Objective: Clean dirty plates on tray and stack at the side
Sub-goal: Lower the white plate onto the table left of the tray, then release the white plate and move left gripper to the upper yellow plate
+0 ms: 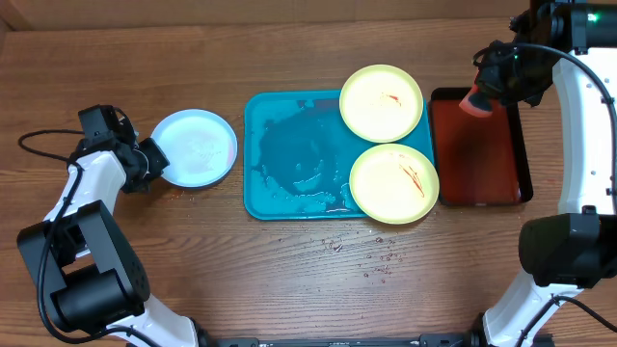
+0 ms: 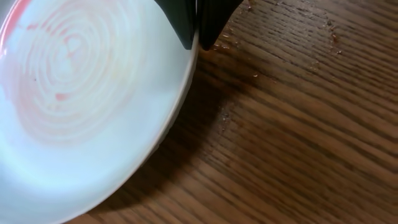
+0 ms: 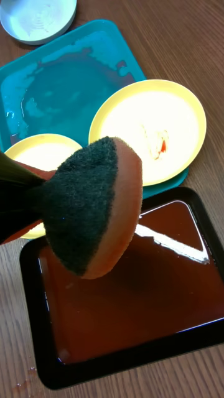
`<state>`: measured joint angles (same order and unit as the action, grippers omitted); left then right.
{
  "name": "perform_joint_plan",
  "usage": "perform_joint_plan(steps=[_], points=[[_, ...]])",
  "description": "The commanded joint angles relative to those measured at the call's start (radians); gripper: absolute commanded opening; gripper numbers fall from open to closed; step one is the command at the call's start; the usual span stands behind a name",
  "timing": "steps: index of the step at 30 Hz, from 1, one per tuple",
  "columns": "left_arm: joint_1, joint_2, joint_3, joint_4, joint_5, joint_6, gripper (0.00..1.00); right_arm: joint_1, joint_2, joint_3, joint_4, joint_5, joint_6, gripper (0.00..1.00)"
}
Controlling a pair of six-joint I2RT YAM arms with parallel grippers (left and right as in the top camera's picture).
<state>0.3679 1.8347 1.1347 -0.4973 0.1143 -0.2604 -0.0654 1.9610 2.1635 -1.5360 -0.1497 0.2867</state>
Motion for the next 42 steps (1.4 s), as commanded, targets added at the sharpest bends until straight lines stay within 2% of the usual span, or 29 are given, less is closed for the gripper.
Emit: perform_joint_plan(steps=[1, 3, 4, 7, 10, 18, 25, 31, 34, 38, 42], points=[[-0.004, -0.017, -0.011, 0.012, -0.036, -0.032, 0.05, -0.003, -0.016, 0.007, 0.005, 0.003, -0.007, 0.04], [-0.008, -0.017, -0.011, 0.000, -0.032, -0.026, 0.30, -0.003, -0.016, 0.007, 0.005, 0.003, -0.007, 0.04], [-0.012, -0.017, -0.011, -0.004, -0.026, -0.015, 0.36, -0.003, -0.016, 0.007, 0.005, 0.003, -0.007, 0.04], [-0.031, -0.018, -0.003, -0.013, 0.024, 0.034, 0.43, -0.003, -0.016, 0.007, 0.006, 0.003, -0.007, 0.04], [-0.066, -0.018, 0.056, -0.086, 0.016, 0.059, 0.50, -0.003, -0.016, 0.007, 0.011, 0.003, -0.006, 0.04], [-0.245, -0.018, 0.341, -0.356, -0.011, 0.064, 0.57, -0.003, -0.016, 0.007, 0.012, 0.003, -0.006, 0.04], [-0.546, 0.010, 0.478, -0.364, 0.006, -0.011, 0.63, -0.003, -0.016, 0.007, 0.026, -0.001, -0.003, 0.04], [-0.720, 0.206, 0.655, -0.370, 0.019, -0.116, 0.73, -0.002, -0.016, 0.007, 0.028, -0.009, -0.003, 0.04], [-0.770, 0.324, 0.755, -0.370, 0.018, -0.181, 0.73, -0.002, -0.016, 0.007, 0.023, -0.009, -0.003, 0.04], [-0.813, 0.431, 0.838, -0.367, 0.017, -0.266, 0.66, -0.002, -0.016, 0.007, 0.023, -0.009, -0.003, 0.04], [-0.834, 0.484, 0.846, -0.334, 0.018, -0.334, 0.58, -0.002, -0.016, 0.007, 0.023, -0.009, -0.003, 0.04]])
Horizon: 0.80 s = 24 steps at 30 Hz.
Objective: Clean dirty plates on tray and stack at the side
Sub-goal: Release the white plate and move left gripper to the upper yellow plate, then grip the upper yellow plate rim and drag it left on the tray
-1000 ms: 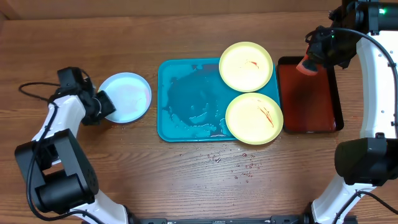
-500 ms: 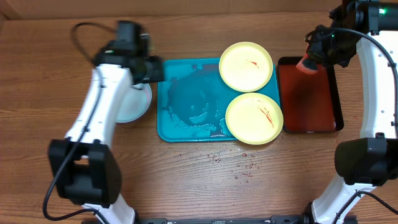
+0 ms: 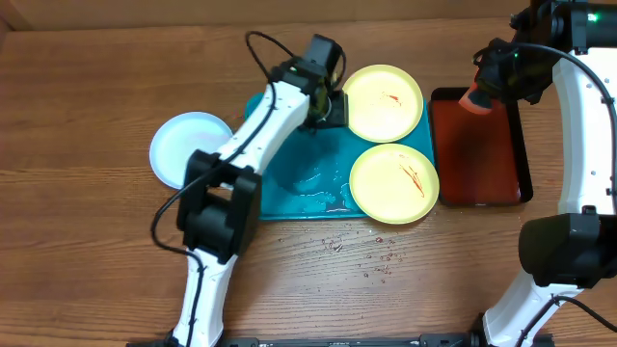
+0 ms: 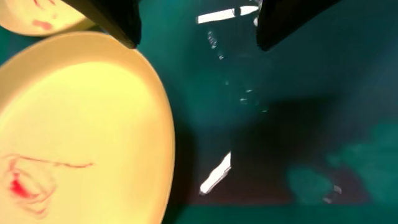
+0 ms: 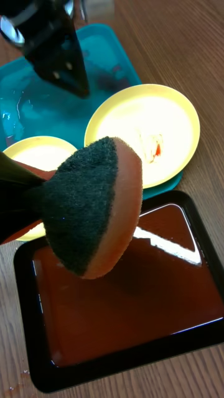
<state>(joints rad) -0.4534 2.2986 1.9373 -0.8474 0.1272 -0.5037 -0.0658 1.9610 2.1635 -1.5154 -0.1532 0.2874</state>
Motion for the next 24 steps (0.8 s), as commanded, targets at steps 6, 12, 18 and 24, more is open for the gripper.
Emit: perform_joint_plan(steps=[6, 12, 18, 24], points=[[-0.032, 0.067, 0.041, 0.090, -0.006, -0.125, 0.50, -0.002, -0.016, 0.007, 0.002, -0.005, -0.003, 0.04], [-0.032, 0.129, 0.041, 0.122, 0.006, -0.148, 0.42, -0.002, -0.016, 0.007, 0.000, -0.005, -0.004, 0.04], [-0.032, 0.148, 0.041, 0.132, 0.010, -0.147, 0.28, -0.002, -0.016, 0.007, -0.002, -0.005, -0.004, 0.04], [-0.031, 0.148, 0.041, 0.172, -0.009, -0.147, 0.25, -0.002, -0.016, 0.007, -0.010, -0.005, -0.004, 0.04]])
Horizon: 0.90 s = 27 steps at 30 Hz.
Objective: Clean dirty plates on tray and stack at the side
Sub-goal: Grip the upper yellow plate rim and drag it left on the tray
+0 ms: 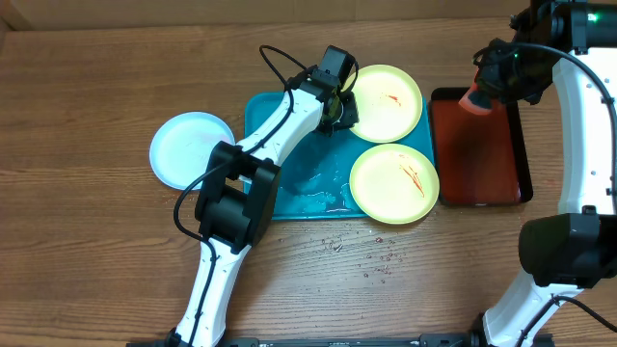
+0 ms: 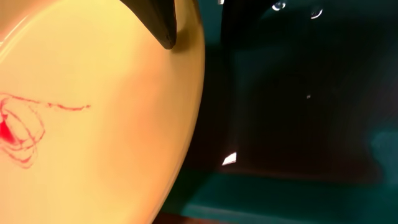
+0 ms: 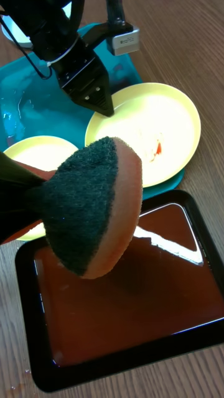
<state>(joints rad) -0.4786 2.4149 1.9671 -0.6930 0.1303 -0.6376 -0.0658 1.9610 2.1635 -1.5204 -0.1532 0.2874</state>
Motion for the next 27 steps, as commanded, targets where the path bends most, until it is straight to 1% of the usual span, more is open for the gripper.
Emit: perform_joint_plan(steps=[1, 2, 4, 5, 7, 12, 17, 21, 24, 27], points=[[-0.005, 0.031, 0.011, 0.030, -0.012, -0.013, 0.23, -0.002, -0.016, 0.007, -0.007, -0.005, -0.004, 0.04], [-0.003, 0.031, 0.011, 0.051, -0.012, -0.013, 0.16, -0.002, -0.016, 0.007, -0.009, -0.005, -0.004, 0.04], [0.002, 0.031, 0.011, 0.076, -0.011, -0.013, 0.06, -0.002, -0.016, 0.007, -0.012, -0.005, -0.004, 0.04], [0.007, 0.031, 0.013, 0.084, -0.010, -0.013, 0.04, -0.002, -0.016, 0.007, -0.011, -0.005, -0.004, 0.05], [0.016, 0.029, 0.015, 0.084, -0.007, -0.011, 0.04, -0.002, -0.016, 0.007, -0.011, -0.005, -0.004, 0.04], [0.055, 0.021, 0.054, 0.049, -0.003, 0.060, 0.04, -0.002, -0.016, 0.007, -0.011, -0.005, -0.005, 0.04], [0.124, -0.009, 0.164, -0.031, -0.007, 0.132, 0.04, -0.002, -0.016, 0.007, -0.009, -0.005, -0.008, 0.04], [0.174, -0.035, 0.286, -0.192, -0.007, 0.263, 0.04, -0.002, -0.016, 0.007, -0.008, -0.005, -0.008, 0.04], [0.201, -0.051, 0.356, -0.380, -0.008, 0.405, 0.04, -0.002, -0.016, 0.007, -0.004, -0.005, -0.007, 0.04], [0.216, -0.054, 0.375, -0.539, -0.010, 0.513, 0.04, 0.000, -0.016, 0.007, -0.003, -0.005, -0.008, 0.04]])
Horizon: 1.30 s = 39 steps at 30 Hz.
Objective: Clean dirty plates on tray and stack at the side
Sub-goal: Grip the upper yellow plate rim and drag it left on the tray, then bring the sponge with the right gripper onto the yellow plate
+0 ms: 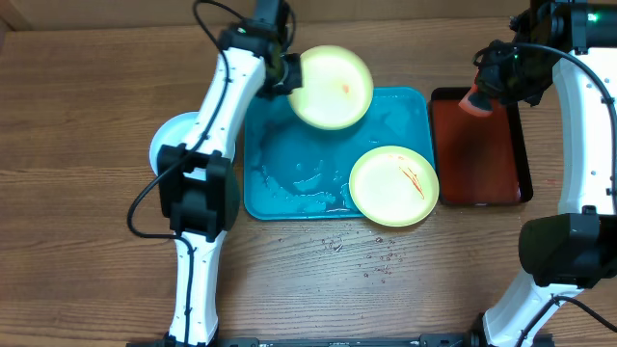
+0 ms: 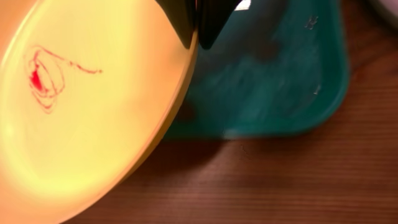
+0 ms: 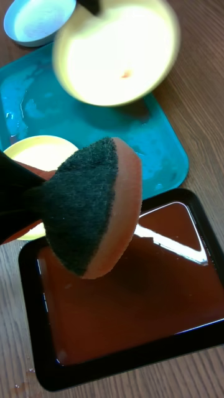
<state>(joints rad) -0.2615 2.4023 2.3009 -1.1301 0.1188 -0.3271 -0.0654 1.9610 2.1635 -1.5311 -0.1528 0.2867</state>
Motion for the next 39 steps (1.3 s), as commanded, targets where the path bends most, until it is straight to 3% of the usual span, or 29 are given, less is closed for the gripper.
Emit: perform_joint_plan(steps=[1, 4, 7, 12, 19, 21, 24, 27, 31, 35, 39], points=[[0.002, -0.041, 0.041, -0.150, 0.001, 0.235, 0.04, 0.000, -0.016, 0.007, 0.009, -0.005, -0.007, 0.04], [0.004, -0.040, 0.010, -0.254, 0.000, 0.364, 0.04, 0.000, -0.016, 0.007, 0.012, -0.006, -0.006, 0.04], [0.005, -0.040, -0.033, -0.245, -0.056, 0.398, 0.04, 0.000, -0.016, 0.007, 0.012, -0.006, -0.006, 0.04], [0.008, -0.039, -0.146, -0.158, -0.165, 0.398, 0.04, 0.002, -0.016, 0.007, 0.010, -0.006, -0.006, 0.04], [0.000, -0.039, -0.334, 0.026, -0.043, 0.432, 0.04, 0.037, -0.016, 0.007, 0.020, -0.005, -0.006, 0.04], [-0.001, -0.039, -0.349, 0.033, -0.014, 0.423, 0.15, 0.047, -0.016, 0.007, 0.023, -0.005, -0.006, 0.04], [0.000, -0.039, -0.348, 0.032, -0.002, 0.385, 0.45, 0.062, -0.016, 0.007, 0.034, -0.006, -0.006, 0.04], [0.013, -0.039, -0.339, 0.008, 0.002, 0.278, 0.63, 0.083, -0.016, 0.007, 0.051, -0.022, -0.003, 0.04], [0.044, -0.039, -0.333, -0.066, 0.067, 0.148, 0.63, 0.121, -0.015, 0.007, 0.070, -0.043, -0.003, 0.04], [0.067, -0.039, -0.333, -0.134, 0.169, 0.109, 0.52, 0.177, 0.003, 0.007, 0.089, -0.043, -0.003, 0.04], [0.065, -0.039, -0.335, -0.163, 0.114, 0.087, 0.44, 0.224, 0.049, 0.007, 0.094, -0.043, -0.003, 0.04]])
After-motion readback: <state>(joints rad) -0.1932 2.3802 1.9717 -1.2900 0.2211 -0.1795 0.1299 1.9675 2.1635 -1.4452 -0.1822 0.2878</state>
